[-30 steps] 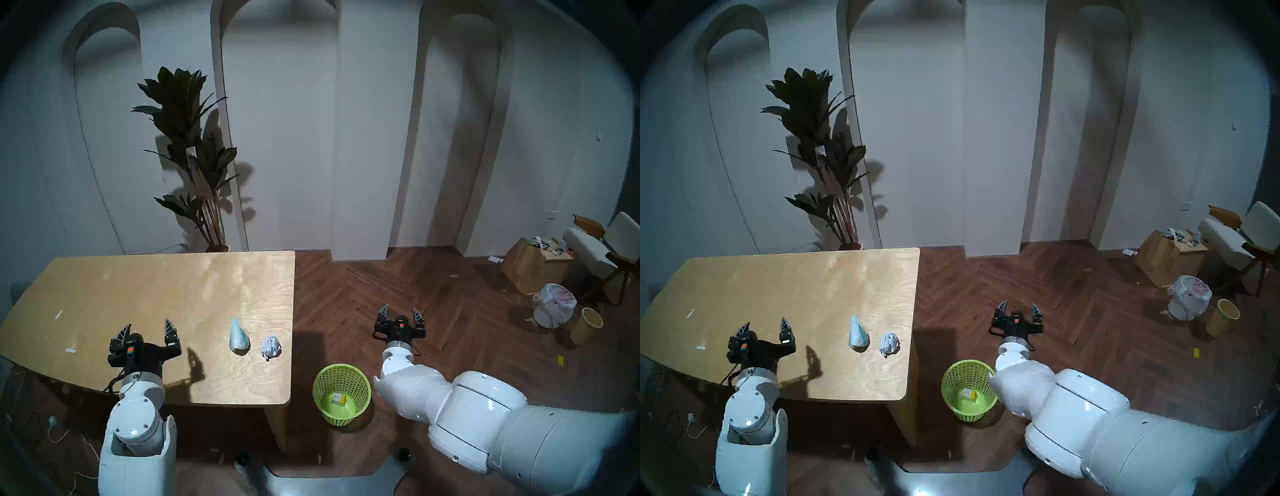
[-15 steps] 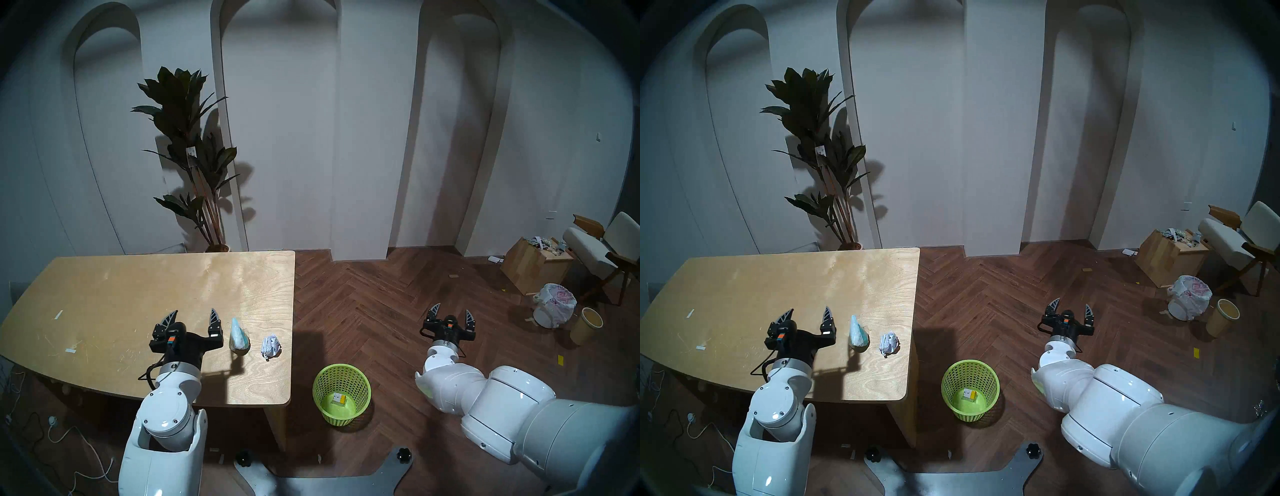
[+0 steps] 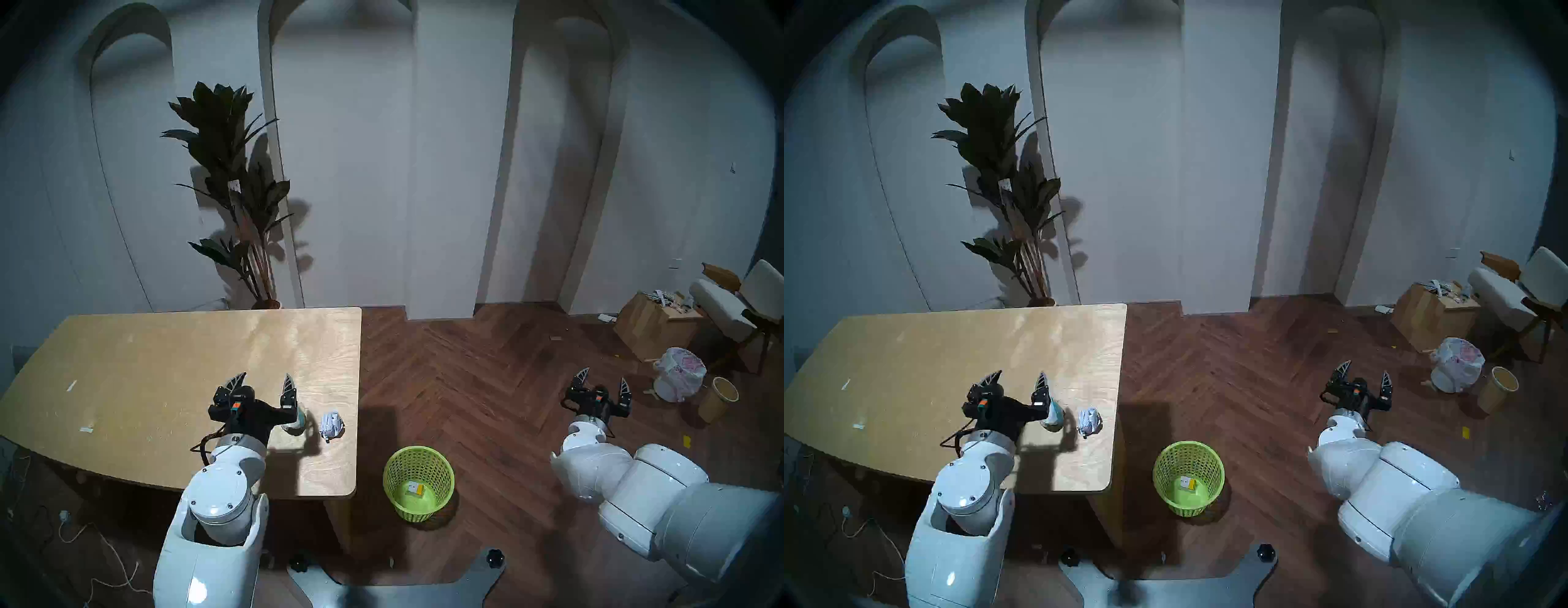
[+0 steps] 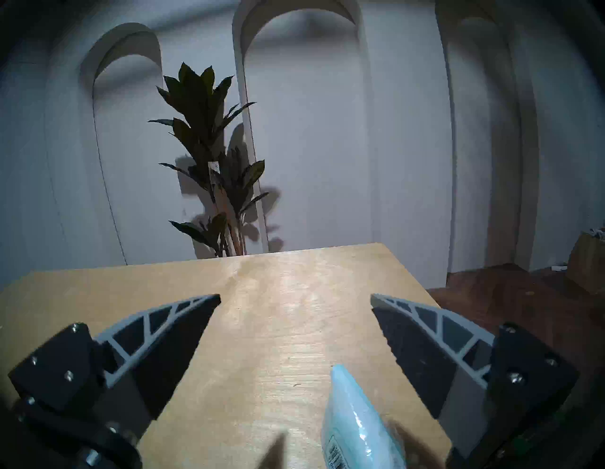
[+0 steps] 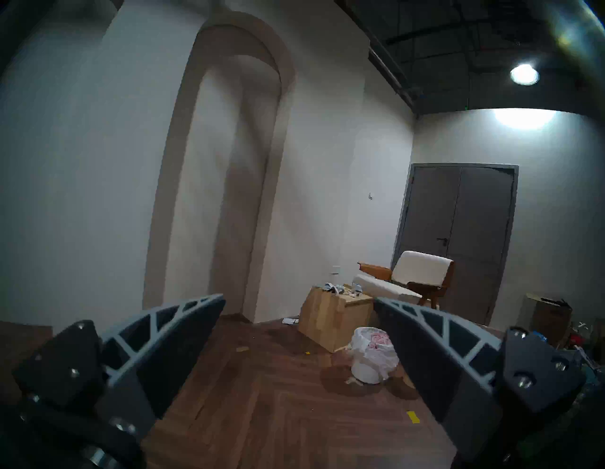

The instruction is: Put the trash into the trash bin on the ground

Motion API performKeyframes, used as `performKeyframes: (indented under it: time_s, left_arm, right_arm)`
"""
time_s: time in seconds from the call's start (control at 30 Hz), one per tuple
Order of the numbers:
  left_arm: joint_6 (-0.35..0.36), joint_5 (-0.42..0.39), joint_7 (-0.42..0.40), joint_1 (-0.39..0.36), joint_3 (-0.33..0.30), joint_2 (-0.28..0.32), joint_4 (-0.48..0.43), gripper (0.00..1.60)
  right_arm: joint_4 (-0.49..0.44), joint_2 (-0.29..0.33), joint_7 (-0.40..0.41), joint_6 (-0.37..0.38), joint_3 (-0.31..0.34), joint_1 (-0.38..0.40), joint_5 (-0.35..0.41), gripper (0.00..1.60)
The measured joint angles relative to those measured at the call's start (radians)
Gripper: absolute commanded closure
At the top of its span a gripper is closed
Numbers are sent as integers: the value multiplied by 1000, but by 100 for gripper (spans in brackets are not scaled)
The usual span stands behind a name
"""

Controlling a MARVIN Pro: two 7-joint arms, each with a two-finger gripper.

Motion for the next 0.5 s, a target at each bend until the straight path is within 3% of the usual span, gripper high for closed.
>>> performKeyframes:
  time_s: [0.17, 0.5]
  left_arm:
    - [26, 9, -14, -12, 8, 11, 0, 0]
    - [68, 22, -34, -28, 17, 27, 0, 0]
  right_arm:
    - [-12, 5, 25, -18, -9, -14, -4, 0]
    - [-49, -50, 91, -42, -40, -91, -25, 0]
